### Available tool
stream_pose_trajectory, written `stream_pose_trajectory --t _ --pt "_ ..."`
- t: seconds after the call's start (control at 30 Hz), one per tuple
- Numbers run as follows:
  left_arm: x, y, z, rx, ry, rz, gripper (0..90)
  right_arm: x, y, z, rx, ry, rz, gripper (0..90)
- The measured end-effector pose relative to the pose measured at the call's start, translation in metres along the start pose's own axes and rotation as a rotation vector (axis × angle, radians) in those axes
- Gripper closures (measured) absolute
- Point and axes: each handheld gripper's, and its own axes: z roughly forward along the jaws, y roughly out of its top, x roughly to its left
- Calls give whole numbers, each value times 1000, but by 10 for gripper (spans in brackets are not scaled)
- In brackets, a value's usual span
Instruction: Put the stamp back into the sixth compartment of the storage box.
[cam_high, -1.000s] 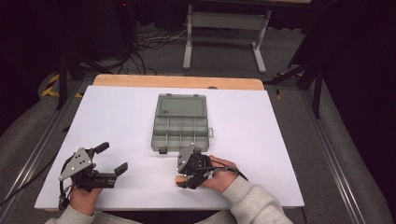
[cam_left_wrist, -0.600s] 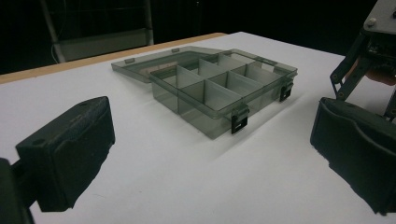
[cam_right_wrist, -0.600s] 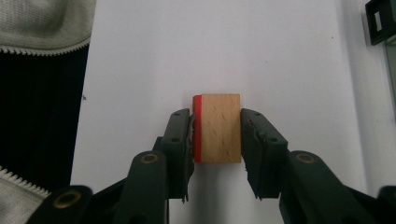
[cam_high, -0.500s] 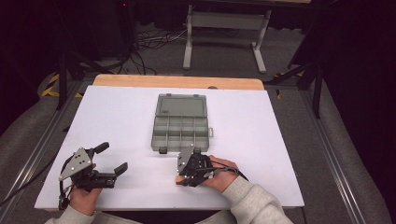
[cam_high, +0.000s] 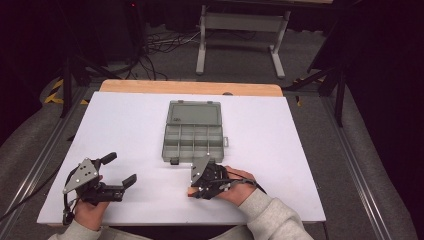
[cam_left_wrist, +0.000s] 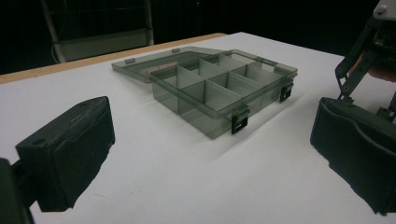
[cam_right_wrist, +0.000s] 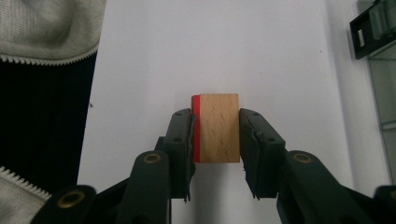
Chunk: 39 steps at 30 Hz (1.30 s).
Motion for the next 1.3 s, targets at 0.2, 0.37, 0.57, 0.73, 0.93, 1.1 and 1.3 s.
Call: stream_pose_trajectory --t 0.2,0.37,0.57,0.73,0.93,1.1,1.3 --pt "0 0 0 -2 -3 1 7 0 1 -8 -51 -8 13 661" --pt "0 0 0 -1 -1 0 6 -1 1 -15 -91 -16 26 661" --pt "0 0 0 -2 -1 1 6 -2 2 -23 -138 -22 46 661" --pt "0 0 0 0 -1 0 7 -3 2 -29 -171 -45 64 661" --pt "0 0 0 0 -2 2 6 -5 2 -38 -212 -87 101 661" --pt "0 0 0 -1 -1 0 7 -7 3 -45 -234 -106 123 662" --pt "1 0 0 -2 -8 0 7 -10 5 -50 -244 -127 149 661"
